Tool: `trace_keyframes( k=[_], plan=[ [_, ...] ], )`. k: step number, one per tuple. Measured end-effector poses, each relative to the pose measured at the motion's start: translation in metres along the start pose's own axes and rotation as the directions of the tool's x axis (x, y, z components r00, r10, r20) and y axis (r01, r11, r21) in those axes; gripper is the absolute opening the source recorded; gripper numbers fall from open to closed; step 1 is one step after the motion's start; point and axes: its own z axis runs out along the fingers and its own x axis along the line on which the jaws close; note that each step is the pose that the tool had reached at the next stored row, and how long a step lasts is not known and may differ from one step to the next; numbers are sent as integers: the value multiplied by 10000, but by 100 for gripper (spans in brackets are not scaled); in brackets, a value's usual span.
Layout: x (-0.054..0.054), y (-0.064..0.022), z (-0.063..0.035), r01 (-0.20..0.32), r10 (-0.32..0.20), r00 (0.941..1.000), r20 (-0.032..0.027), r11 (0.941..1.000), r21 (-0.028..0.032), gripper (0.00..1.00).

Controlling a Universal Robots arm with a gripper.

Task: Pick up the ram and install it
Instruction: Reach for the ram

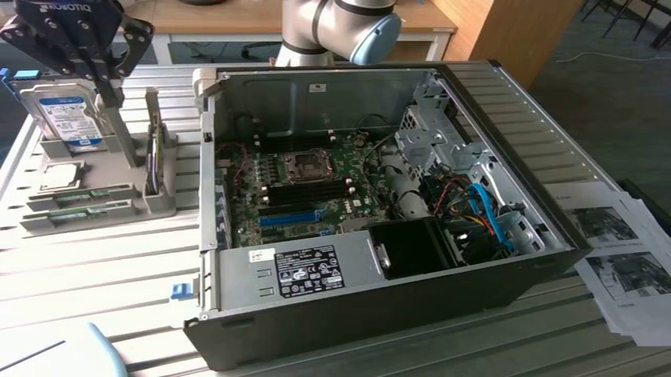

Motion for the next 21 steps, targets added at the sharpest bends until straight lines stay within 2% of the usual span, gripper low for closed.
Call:
trace_keyframes(
  k=[21],
  plan=[
    [415,-18,3,-2,2,10000,-72,10000,5,9]
  ],
)
